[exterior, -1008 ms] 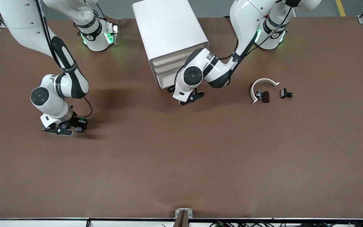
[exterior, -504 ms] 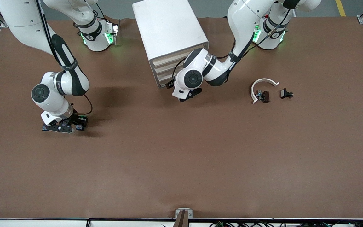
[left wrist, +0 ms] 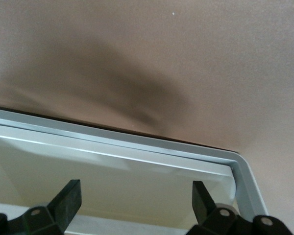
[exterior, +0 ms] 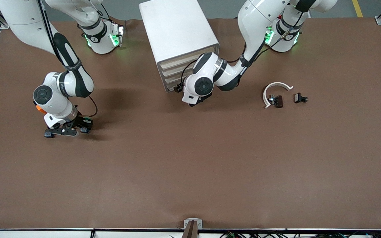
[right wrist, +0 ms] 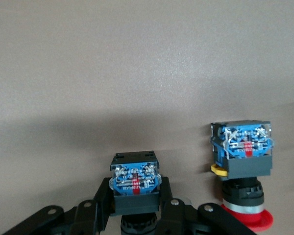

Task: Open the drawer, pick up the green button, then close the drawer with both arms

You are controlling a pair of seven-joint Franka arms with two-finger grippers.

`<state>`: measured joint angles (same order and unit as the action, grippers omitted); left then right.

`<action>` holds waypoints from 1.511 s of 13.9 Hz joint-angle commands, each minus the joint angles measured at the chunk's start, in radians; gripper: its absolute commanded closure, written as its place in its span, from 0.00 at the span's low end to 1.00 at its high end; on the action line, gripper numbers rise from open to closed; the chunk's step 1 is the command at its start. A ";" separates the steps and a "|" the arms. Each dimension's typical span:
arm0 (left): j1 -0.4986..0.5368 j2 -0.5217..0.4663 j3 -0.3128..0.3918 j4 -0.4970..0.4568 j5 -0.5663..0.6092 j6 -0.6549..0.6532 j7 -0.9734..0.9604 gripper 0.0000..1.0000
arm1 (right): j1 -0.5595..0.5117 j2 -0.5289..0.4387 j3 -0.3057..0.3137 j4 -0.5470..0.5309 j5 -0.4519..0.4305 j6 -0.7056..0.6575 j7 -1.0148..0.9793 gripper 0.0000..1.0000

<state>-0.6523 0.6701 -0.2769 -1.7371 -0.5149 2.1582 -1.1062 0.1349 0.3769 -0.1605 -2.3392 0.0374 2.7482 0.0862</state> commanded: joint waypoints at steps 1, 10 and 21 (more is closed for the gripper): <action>0.011 -0.020 0.002 0.004 -0.014 -0.028 -0.006 0.00 | -0.021 -0.015 0.015 -0.051 -0.008 -0.002 0.004 1.00; 0.195 -0.072 0.128 0.240 0.217 -0.029 -0.004 0.00 | -0.032 -0.093 0.019 -0.007 -0.007 -0.086 0.007 0.00; 0.517 -0.306 0.119 0.231 0.435 -0.401 0.467 0.00 | -0.032 -0.182 0.022 0.772 -0.002 -1.244 0.072 0.00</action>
<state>-0.1998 0.4279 -0.1480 -1.4871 -0.0948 1.8374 -0.7606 0.1180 0.1649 -0.1503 -1.6811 0.0375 1.6037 0.1411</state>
